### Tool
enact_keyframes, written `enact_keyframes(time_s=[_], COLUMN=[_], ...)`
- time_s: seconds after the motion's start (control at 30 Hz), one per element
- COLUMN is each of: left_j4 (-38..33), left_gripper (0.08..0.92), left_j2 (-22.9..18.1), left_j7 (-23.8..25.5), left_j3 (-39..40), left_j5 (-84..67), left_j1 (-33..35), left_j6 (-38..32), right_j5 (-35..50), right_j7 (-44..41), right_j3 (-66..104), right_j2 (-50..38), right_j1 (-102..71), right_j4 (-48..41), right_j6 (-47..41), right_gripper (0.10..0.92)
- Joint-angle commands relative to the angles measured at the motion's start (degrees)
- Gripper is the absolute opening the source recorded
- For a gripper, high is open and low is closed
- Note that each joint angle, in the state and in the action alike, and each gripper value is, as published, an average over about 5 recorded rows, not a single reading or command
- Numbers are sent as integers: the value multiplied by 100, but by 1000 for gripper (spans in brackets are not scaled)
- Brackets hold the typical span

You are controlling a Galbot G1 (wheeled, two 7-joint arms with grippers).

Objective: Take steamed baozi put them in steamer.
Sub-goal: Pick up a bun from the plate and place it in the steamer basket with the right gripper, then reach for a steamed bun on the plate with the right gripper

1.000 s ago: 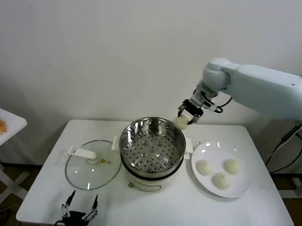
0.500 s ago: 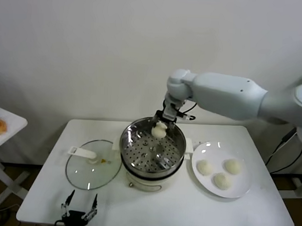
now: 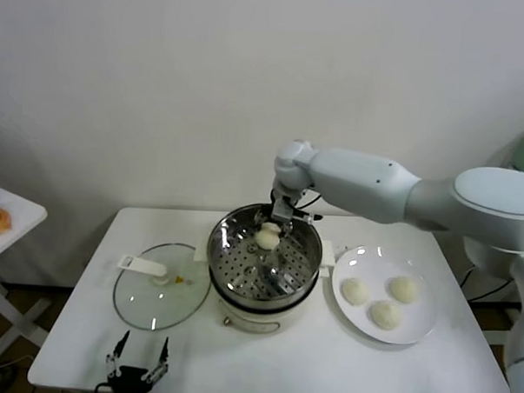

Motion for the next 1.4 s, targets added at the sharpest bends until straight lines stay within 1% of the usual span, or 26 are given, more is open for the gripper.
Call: enact_keyframes(time_s=[0.03, 0.13, 0.23, 0.3, 0.37, 0.47, 0.57, 0.63, 0.73, 0.8, 1.0, 1.1, 1.2, 1.4], left_j4=[13, 20, 4, -9, -23, -46, -67, -78, -86, -94, -141, -134, -132, -167], left_gripper=[823, 823, 823, 823, 823, 823, 823, 823, 823, 823, 823, 823, 823, 823], left_j2=[-1, 3, 5, 6, 5, 0, -3, -2, 4, 10, 17, 22, 24, 23], left_j7=[-4, -6, -6, -5, -3, -3, -6, -8, -10, -10, -6, -4, -5, -1], left_j3=[11, 5, -2, -2, 1, 6, 7, 2, -13, -19, -6, 5, 11, -32], left_j5=[11, 17, 19, 30, 41, 51, 58, 59, 60, 67, 85, 98, 114, 166], left_j1=[-13, -17, -12, -7, 2, 24, 55, 82, 110, 122, 144, 147, 159, 196], left_j6=[-17, -28, -27, -24, -21, -20, -27, -33, -39, -38, -7, 0, 5, 9], right_j5=[-157, -12, 258, 660, 1118, 1645, 2216, 2764, 3742, 4129, 4383, 4502, 4486, 4070], right_j7=[162, 192, 186, 124, 48, -63, -252, -436, -627, -635, -398, -279, -185, 14], right_j3=[97, 79, 17, -92, -251, -470, -765, -1036, -1629, -2015, -2613, -2709, -2689, -2411], right_j2=[208, 170, 81, 0, -84, -214, -426, -627, -1052, -1392, -2244, -2531, -2785, -3199], right_j1=[-245, -203, -50, 176, 452, 831, 1223, 1494, 1930, 2185, 2546, 2487, 2284, 1678], right_j4=[-575, -509, -349, -209, -86, 36, 166, 324, 740, 1028, 1685, 1872, 2006, 2196], right_j6=[132, 139, 122, 92, 47, -8, -139, -420, -1310, -1935, -3320, -3800, -4102, -4467], right_gripper=[612, 634, 702, 759, 799, 819, 822, 822, 823, 823, 823, 823, 823, 823])
